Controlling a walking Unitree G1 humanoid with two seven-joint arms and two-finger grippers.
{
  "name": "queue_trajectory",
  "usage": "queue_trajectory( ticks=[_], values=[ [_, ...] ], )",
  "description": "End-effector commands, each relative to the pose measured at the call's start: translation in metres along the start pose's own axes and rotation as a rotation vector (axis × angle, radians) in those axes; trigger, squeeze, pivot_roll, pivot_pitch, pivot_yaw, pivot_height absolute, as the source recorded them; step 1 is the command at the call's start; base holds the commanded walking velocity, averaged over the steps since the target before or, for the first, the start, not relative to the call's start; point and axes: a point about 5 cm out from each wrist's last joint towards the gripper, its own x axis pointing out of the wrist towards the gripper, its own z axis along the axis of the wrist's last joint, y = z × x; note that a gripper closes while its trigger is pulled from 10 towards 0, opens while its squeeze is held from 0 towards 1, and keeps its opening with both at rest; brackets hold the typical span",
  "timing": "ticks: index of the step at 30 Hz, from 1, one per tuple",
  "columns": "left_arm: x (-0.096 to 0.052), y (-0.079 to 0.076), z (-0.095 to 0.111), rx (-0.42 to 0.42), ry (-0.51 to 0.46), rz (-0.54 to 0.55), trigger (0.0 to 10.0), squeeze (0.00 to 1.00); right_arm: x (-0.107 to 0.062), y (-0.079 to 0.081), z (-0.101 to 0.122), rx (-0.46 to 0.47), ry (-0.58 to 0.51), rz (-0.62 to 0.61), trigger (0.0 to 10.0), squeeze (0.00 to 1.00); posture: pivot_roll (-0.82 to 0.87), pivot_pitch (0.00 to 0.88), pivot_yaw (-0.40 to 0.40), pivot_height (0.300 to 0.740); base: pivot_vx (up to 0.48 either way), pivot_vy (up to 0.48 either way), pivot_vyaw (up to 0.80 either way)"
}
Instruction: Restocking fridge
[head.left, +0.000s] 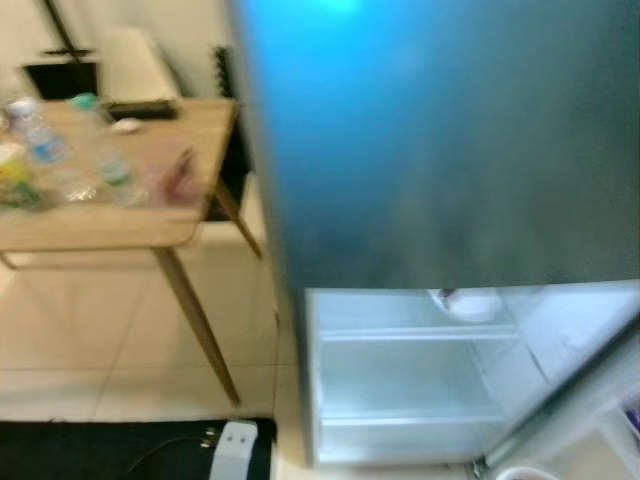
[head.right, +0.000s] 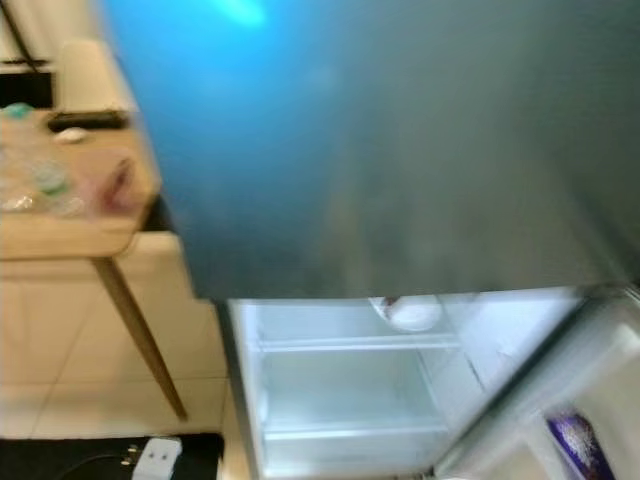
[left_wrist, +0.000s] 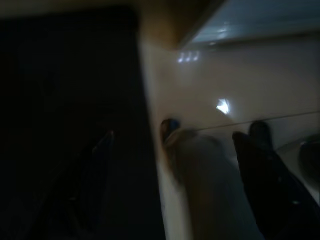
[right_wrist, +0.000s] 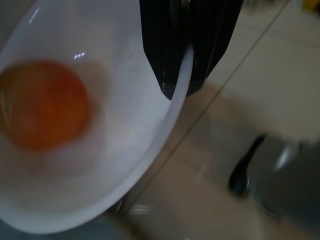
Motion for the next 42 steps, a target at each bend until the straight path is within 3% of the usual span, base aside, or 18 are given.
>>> queue_trajectory(
  ticks=[1,11,20,36,42],
  values=[
    [0.0017,-0.0024,0.0065,0.022,-0.008,-0.010,10.0,0.00,-0.0005,0.0011,-0.0026,0.006,-0.004,-0.008,10.0,0.00,-0.06,0.000,-0.009,0.740,0.285,0.000,0.00],
    [0.0024,-0.0051,0.0088,0.040,-0.012,-0.034,10.0,0.00,-0.0005,0.0028,-0.0030,0.004,-0.002,-0.005,10.0,0.00,-0.07,0.000,-0.005,0.740,0.105,0.000,0.00],
    [0.0034,-0.0102,0.0076,0.068,0.002,-0.050,10.0,0.00,-0.0005,-0.0015,-0.0008,0.004,-0.009,-0.015,10.0,0.00,-0.07,0.000,-0.007,0.740,0.000,-0.412,0.00],
    [0.0004,-0.0034,0.0007,0.075,0.022,-0.064,10.0,0.00,-0.0006,-0.0040,-0.0004,-0.012,-0.011,-0.021,10.0,0.00,-0.08,0.000,-0.005,0.740,0.000,0.000,0.00],
    [0.0002,-0.0040,-0.0002,0.082,0.027,-0.077,10.0,0.00,-0.0007,-0.0061,0.0008,-0.027,-0.016,-0.026,10.0,0.00,-0.07,0.000,-0.008,0.740,0.000,-0.469,0.00]
  ],
)
